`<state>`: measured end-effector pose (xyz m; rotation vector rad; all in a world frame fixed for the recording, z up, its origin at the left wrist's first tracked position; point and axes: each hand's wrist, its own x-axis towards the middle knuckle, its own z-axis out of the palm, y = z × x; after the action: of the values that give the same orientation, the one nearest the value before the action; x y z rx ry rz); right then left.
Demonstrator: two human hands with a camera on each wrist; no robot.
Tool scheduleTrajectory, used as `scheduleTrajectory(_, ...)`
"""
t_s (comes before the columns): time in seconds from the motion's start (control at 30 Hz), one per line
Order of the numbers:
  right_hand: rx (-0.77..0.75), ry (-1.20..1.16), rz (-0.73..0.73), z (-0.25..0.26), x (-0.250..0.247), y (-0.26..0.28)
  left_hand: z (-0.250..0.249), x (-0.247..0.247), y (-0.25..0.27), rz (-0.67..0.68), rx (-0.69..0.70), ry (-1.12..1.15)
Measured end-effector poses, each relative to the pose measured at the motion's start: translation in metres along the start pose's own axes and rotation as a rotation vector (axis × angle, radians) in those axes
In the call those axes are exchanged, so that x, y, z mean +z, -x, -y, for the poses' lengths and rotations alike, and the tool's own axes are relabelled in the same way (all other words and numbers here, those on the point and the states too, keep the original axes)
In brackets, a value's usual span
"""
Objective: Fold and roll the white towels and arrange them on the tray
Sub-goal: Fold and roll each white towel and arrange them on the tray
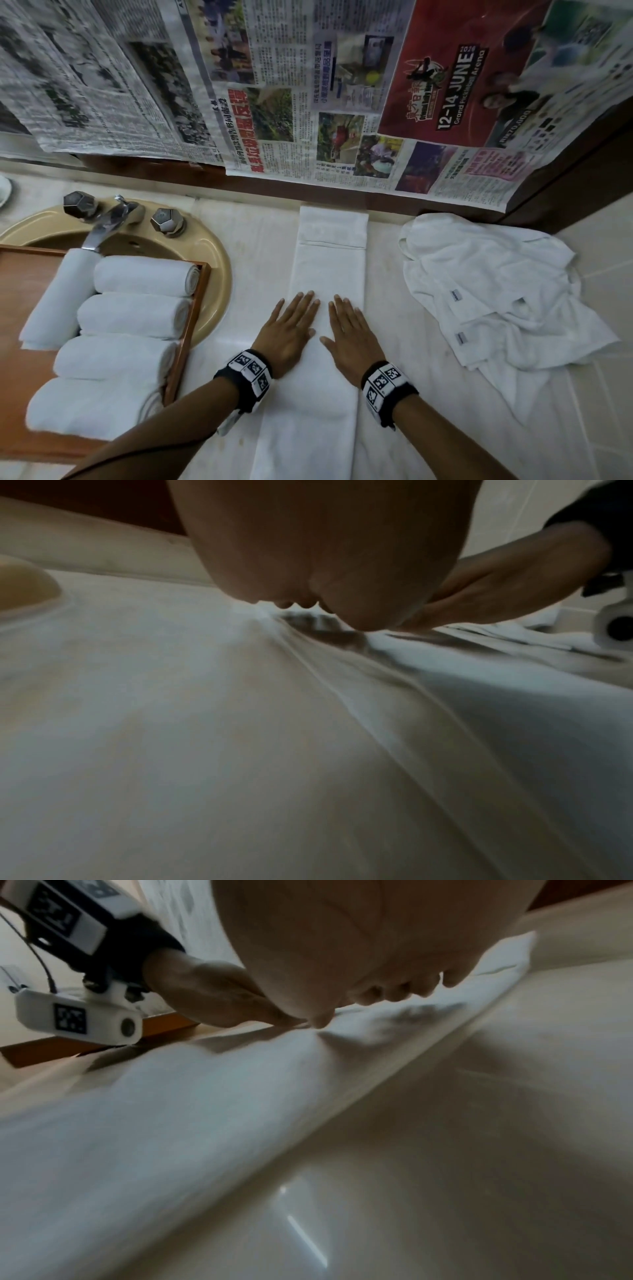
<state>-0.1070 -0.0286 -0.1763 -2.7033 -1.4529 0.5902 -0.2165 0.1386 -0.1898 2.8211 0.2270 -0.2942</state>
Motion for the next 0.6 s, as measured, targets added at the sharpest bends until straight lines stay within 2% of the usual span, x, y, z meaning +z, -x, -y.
scheduleTrajectory(0.07,-0.031,0.039,0.024,-0.007,0.003,0.008,0.002,0.004,0.008,0.012,0.021,-0.026)
scheduleTrajectory(0.17,0.084,0.053,0.057,-0.023,0.000,0.005,0.016,0.000,0.009,0.016,-0.042,-0.066)
scheduleTrajectory(0.23,0.105,0.020,0.057,-0.018,-0.003,0.006,0.015,-0.003,0.009,0.022,-0.055,-0.069)
scheduleTrajectory(0.3,0.064,0.013,0.010,-0.005,0.004,0.014,0.001,-0.001,0.014,0.011,-0.033,-0.043)
scheduleTrajectory(0.43,-0.035,0.052,0.035,0.009,0.022,0.047,-0.017,0.017,0.043,0.026,0.003,-0.024)
scheduleTrajectory(0.6,0.119,0.042,0.032,-0.004,0.026,0.057,-0.006,0.018,0.055,0.017,-0.093,-0.072)
